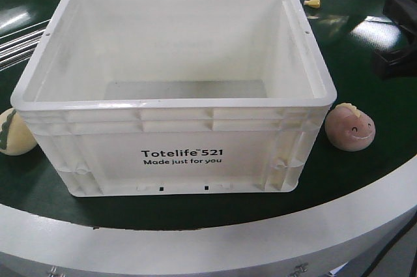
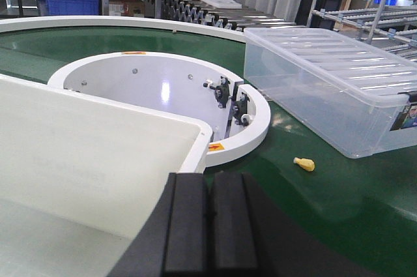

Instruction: Place moving items into box and shelve

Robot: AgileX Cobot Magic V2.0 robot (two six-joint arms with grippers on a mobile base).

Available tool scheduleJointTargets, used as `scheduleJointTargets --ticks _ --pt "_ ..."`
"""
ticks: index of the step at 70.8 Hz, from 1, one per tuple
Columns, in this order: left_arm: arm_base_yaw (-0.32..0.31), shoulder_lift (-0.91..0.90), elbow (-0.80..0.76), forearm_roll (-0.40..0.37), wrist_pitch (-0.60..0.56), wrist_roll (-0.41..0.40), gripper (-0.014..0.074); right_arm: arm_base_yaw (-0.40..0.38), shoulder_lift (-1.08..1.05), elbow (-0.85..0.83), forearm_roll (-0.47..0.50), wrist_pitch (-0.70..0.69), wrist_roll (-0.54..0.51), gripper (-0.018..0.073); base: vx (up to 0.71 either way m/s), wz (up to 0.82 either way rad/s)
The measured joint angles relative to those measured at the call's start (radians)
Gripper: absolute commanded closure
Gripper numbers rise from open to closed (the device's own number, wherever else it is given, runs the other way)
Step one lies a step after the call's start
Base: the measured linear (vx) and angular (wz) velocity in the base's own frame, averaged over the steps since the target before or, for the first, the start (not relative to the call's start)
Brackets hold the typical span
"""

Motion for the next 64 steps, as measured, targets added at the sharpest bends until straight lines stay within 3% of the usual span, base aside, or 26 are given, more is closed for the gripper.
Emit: scheduleJointTargets --ticks 12,22,49,56,64 --pt "0.000 0.000 0.000 0.000 -0.006 0.000 0.0599 0.000 0.000 0.000 0.000 0.000 0.000 0.0548 0.00 0.00" --pt "0.000 0.000 0.000 0.000 -0.006 0.000 0.0533 0.000 0.000 0.000 0.000 0.004 0.004 0.0447 0.00 0.00" --pt "0.000 0.000 0.000 0.000 -0.006 0.003 0.0101 0.000 0.000 0.001 0.000 0.009 0.008 -0.0144 0.00 0.00" --pt "0.000 0.000 0.000 0.000 -0.008 0.003 0.0041 0.000 0.000 0.001 0.000 0.009 0.008 -0.0162 0.00 0.00" --pt "0.000 0.004 0.000 0.000 -0.034 0.003 0.0037 0.000 0.000 0.001 0.000 0.009 0.008 -0.0149 0.00 0.00"
